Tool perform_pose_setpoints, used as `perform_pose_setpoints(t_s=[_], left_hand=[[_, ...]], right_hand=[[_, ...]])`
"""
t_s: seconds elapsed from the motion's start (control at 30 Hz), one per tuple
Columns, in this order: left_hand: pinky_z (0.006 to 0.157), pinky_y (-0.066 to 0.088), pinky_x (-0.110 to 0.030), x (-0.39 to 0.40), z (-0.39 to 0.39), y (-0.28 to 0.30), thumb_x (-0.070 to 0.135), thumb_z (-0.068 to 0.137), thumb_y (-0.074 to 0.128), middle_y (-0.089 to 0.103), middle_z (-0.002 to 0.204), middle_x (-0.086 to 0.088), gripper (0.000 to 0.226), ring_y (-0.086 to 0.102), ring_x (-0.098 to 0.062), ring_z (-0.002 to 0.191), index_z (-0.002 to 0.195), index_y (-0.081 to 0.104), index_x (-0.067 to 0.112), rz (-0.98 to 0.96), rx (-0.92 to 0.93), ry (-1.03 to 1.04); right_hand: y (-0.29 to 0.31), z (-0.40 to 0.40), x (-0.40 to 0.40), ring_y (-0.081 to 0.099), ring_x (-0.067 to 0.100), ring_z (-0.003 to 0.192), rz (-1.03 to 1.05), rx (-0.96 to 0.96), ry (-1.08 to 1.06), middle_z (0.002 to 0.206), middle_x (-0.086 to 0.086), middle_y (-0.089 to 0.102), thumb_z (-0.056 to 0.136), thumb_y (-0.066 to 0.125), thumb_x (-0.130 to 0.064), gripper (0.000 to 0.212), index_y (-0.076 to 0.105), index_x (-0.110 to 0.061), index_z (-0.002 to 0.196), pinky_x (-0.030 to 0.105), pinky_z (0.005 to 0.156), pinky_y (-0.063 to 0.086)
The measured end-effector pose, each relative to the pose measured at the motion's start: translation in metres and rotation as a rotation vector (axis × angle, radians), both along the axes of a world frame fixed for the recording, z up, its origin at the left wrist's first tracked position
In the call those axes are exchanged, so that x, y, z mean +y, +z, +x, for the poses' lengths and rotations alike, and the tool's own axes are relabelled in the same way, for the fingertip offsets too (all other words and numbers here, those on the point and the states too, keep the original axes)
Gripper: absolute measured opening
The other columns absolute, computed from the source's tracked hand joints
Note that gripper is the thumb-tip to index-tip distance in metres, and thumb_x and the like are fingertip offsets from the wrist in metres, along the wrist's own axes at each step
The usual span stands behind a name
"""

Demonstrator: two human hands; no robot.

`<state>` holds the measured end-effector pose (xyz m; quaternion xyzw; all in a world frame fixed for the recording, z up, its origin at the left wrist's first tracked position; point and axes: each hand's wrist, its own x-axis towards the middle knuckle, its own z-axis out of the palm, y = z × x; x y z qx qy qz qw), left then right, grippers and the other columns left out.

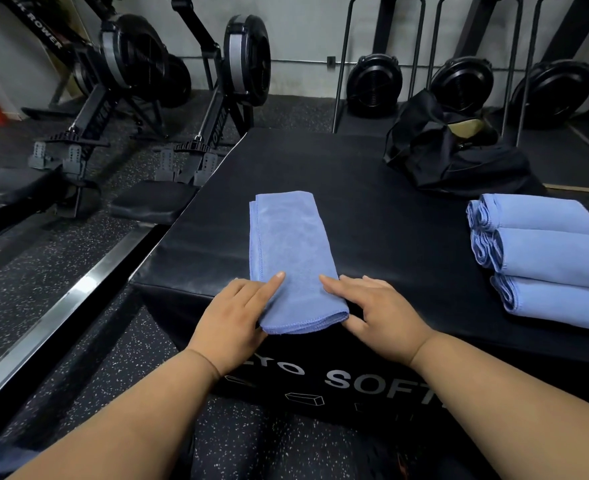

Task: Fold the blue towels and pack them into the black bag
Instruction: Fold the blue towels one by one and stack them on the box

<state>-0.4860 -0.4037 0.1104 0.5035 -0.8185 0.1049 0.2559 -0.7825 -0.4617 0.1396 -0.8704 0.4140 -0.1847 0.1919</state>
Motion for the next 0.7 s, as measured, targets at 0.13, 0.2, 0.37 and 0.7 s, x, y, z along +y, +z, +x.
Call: perform_pose_setpoints(t_s=[0.13,0.2,0.37,0.7], left_hand=[[0.096,0.047,-0.038,-0.002,0.000,-0.001,0.019,0.082,0.077,0.064,0.121,-0.003,0.089,0.058,-0.029,0.096,0.161,0.036,0.012,0.002,-0.025,-0.010],[0.094,0.047,-0.037,-0.003,-0.003,0.000,0.014,0.080,0.080,0.065,0.117,-0.002,0.097,0.056,-0.029,0.094,0.163,0.030,0.013,0.014,0.010,0.008],[0.095,0.045,-0.035,-0.001,-0.004,0.000,0.026,0.086,0.071,0.066,0.116,0.000,0.089,0.055,-0.027,0.095,0.163,0.029,0.013,0.028,0.051,0.011],[0.100,0.037,-0.020,0.008,-0.002,0.009,0.035,0.083,0.072,0.063,0.120,0.013,0.100,0.049,-0.013,0.101,0.166,0.018,0.024,0.212,0.229,0.084]], right_hand=[[0.002,0.003,-0.001,0.046,-0.006,0.136,-0.005,-0.054,-0.036,0.141,-0.026,0.062,0.101,0.067,-0.032,0.066,0.038,-0.045,0.158,0.031,0.122,0.028],[0.005,0.004,-0.002,0.046,-0.008,0.125,0.007,-0.053,-0.048,0.140,-0.027,0.062,0.101,0.067,-0.036,0.069,0.031,-0.047,0.158,0.019,0.119,0.025],[0.010,0.005,0.000,0.044,-0.003,0.126,0.026,-0.032,-0.066,0.141,-0.029,0.060,0.100,0.066,-0.040,0.074,0.019,-0.053,0.156,0.000,0.108,0.008],[0.013,0.002,0.001,0.047,-0.002,0.134,0.124,-0.075,-0.062,0.134,-0.037,0.061,0.099,0.067,-0.030,0.079,0.019,-0.068,0.149,0.021,0.115,0.031]])
